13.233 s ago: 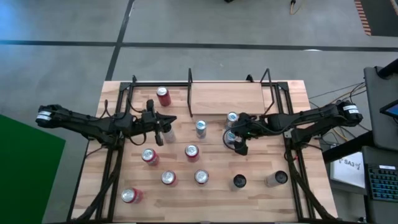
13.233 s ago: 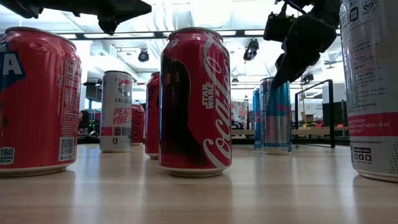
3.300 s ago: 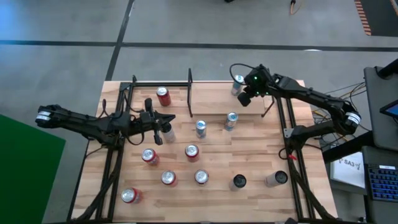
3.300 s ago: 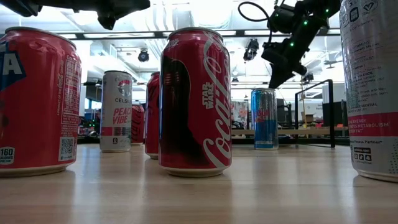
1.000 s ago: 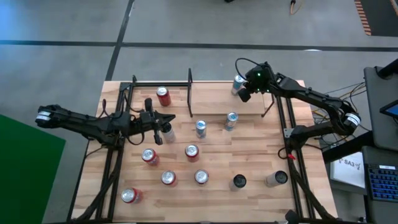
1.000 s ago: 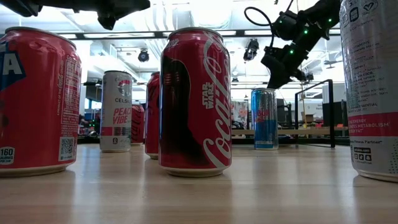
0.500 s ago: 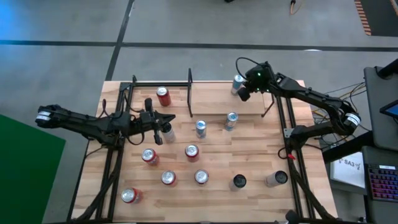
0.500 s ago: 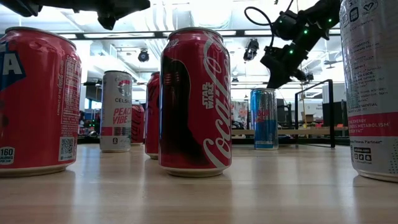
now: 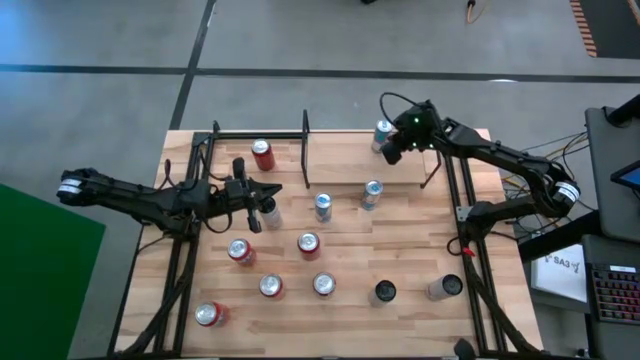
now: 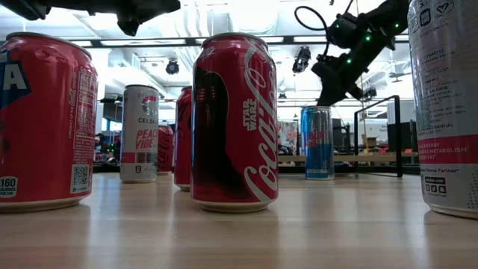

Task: Place canned beverage on shelf
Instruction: Put the white and blue soda can on the shelf

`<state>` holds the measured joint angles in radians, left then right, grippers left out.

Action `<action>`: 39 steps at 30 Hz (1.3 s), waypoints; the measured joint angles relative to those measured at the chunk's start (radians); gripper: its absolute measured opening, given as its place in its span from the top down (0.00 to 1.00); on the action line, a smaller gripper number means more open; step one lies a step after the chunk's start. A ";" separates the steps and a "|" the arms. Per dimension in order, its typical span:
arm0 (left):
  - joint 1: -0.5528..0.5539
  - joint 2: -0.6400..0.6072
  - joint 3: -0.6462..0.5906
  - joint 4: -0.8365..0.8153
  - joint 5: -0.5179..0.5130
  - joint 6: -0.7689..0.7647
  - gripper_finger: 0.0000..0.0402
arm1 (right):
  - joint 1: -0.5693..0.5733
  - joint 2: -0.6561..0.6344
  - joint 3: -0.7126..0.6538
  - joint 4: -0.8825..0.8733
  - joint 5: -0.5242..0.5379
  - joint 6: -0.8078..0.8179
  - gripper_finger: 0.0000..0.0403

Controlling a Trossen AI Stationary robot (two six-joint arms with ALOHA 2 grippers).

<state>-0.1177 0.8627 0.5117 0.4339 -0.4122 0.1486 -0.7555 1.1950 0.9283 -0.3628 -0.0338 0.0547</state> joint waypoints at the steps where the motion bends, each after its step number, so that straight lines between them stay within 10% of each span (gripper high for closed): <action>1: 0.000 0.000 0.000 0.000 0.000 0.000 1.00 | 0.000 0.000 0.000 0.011 0.000 0.000 0.98; 39: 0.000 0.000 -0.002 -0.002 0.000 0.008 1.00 | 0.005 0.069 0.000 0.087 0.010 0.016 0.98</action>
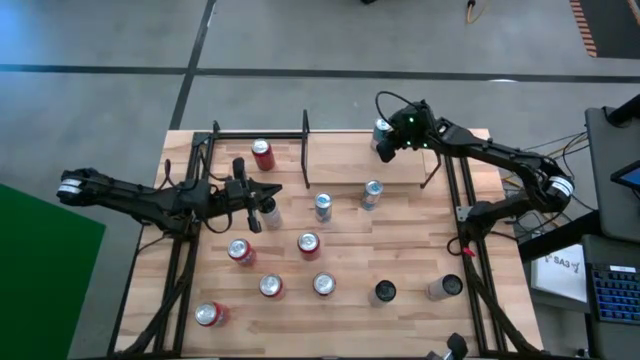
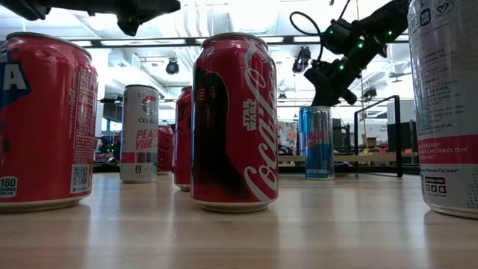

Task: Place canned beverage on shelf
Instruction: Put the white and blue soda can on the shelf, then put the red and black soda can on the shelf

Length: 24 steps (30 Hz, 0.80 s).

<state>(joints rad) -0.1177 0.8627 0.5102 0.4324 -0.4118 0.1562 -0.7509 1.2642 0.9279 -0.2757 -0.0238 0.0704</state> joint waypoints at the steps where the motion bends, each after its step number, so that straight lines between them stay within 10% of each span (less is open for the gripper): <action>1: 0.000 0.000 0.000 0.000 0.000 0.000 1.00 | 0.000 0.004 0.000 -0.003 0.000 0.000 0.98; 24: 0.000 0.000 -0.002 -0.014 0.000 -0.008 1.00 | 0.065 0.000 0.000 -0.038 0.041 0.036 0.98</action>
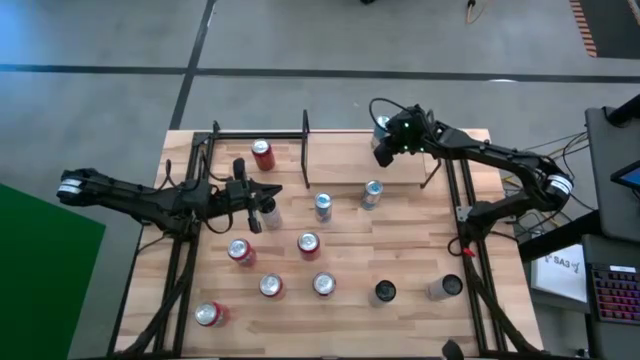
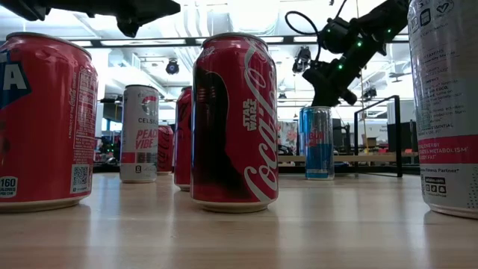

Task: Place canned beverage on shelf
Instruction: Put the red and black soda can on the shelf

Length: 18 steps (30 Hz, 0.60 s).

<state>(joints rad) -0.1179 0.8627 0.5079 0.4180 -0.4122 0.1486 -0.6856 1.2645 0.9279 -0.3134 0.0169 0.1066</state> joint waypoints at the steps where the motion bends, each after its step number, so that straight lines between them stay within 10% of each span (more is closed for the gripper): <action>1: 0.000 0.000 0.000 0.000 0.000 0.000 1.00 | 0.009 -0.003 0.000 -0.001 0.000 0.003 0.98; 18: 0.000 0.000 0.000 0.008 0.000 -0.035 1.00 | 0.198 -0.192 0.017 -0.072 0.003 0.065 0.98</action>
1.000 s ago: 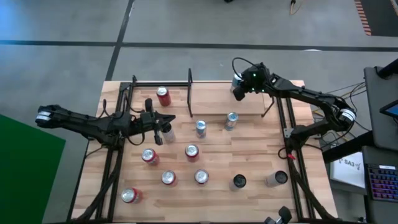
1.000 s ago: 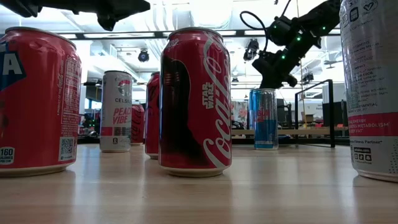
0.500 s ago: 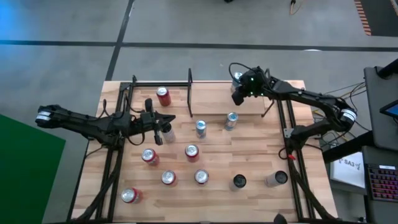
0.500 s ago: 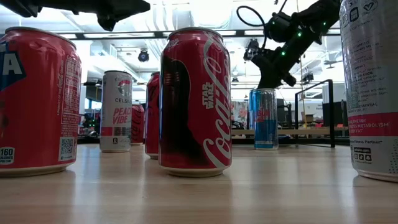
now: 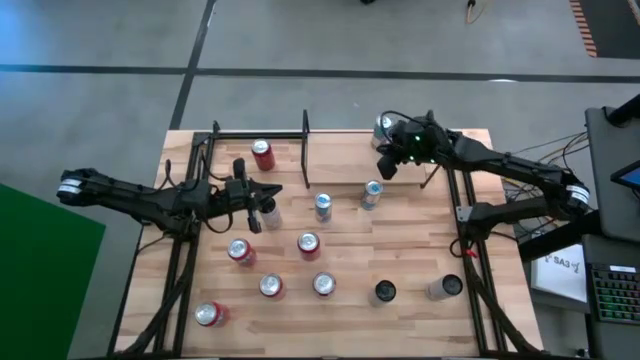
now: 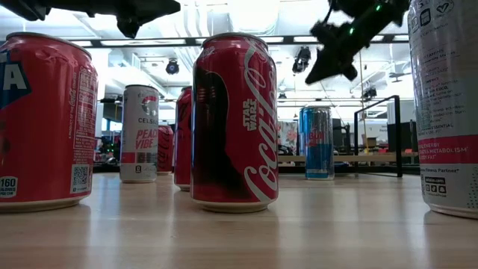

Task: Place canned beverage on shelf
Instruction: Put the red and black soda can on the shelf

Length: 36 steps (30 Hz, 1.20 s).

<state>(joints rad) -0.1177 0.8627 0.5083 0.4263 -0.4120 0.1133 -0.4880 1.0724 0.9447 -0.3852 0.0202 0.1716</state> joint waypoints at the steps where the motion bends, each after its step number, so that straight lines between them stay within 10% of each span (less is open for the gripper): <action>1: 0.000 0.000 0.000 0.000 0.000 -0.005 1.00 | 0.022 -0.015 0.000 0.000 0.002 0.004 0.98; 18: 0.000 0.001 0.002 0.011 0.020 -0.161 1.00 | 0.480 -0.106 0.000 0.027 0.167 0.041 0.98; 36: -0.014 0.056 0.142 -0.062 0.221 -0.210 1.00 | 0.700 -0.103 0.000 0.022 0.161 0.055 0.98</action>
<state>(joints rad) -0.1313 0.9183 0.6503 0.3646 -0.1910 -0.0972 0.2115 0.9699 0.9443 -0.3629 0.1810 0.2261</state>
